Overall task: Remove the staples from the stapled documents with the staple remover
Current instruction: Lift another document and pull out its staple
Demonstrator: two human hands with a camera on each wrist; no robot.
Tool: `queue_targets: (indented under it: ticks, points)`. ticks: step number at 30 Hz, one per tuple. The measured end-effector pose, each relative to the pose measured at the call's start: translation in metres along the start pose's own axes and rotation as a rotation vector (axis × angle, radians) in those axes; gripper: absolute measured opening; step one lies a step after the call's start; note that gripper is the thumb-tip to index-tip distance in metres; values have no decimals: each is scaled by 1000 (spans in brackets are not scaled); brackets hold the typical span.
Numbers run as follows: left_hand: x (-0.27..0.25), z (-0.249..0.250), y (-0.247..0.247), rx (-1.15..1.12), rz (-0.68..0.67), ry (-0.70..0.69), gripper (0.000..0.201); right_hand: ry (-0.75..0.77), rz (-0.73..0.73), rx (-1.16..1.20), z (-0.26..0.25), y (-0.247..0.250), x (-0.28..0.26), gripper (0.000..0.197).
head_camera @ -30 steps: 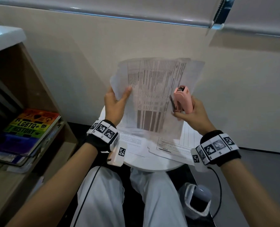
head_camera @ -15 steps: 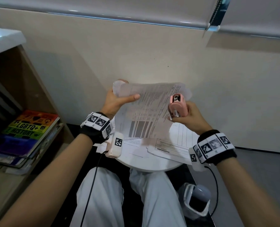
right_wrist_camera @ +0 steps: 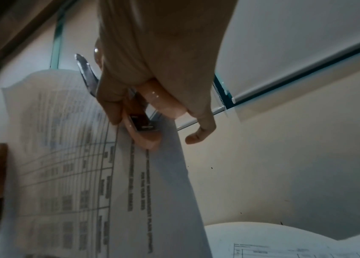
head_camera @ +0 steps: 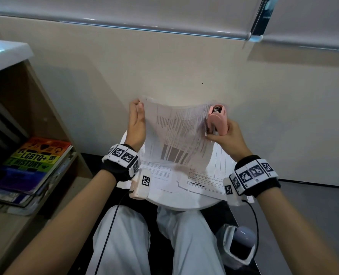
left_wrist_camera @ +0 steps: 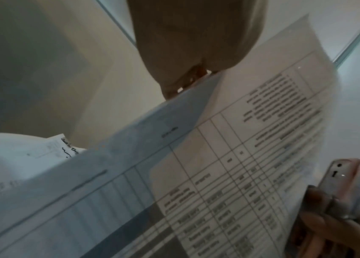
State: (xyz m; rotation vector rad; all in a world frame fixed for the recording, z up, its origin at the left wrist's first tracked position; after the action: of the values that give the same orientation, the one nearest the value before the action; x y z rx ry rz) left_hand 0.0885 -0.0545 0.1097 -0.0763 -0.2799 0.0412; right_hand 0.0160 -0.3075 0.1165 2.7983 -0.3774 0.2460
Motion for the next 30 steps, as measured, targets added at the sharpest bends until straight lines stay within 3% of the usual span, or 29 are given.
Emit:
queue_targets:
  ticks: [1, 5, 9, 12, 16, 20, 26, 30]
  points:
    - [1, 8, -1, -45, 6, -45, 15, -2, 20, 12, 0, 2, 3, 38]
    - [-1, 27, 4, -52, 56, -177, 24, -29, 113, 60, 5, 9, 7, 37]
    - [-13, 20, -6, -27, -46, -76, 21, -39, 152, 87, 9, 13, 6, 35]
    - [-21, 17, -11, -9, -132, -49, 30, -36, 144, 82, 10, 14, 4, 37]
    - [-20, 21, -12, 7, -101, -85, 11, -28, 87, 89, 12, 15, 2, 39]
    - [-14, 26, -11, -11, -85, -78, 13, -29, -9, 53, 11, 13, -2, 39]
    - [-11, 41, -9, -154, -15, -163, 52, -18, 112, 66, 5, 9, 0, 36]
    - [-7, 51, -5, 123, 63, -315, 24, 32, 135, 105, -5, 6, 1, 50]
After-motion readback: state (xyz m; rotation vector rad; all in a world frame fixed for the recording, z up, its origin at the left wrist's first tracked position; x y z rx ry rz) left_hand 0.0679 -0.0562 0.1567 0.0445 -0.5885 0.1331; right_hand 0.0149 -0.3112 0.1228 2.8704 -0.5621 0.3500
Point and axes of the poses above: each hand's wrist, its own x-axis towards the middle knuckle, its own y-axis out of the back of the hand, z = x × y, the point moved 8 cm from there along x, towards the middle knuckle, and after that the axes turned 2 degrees about z, right-handed, at the moved point
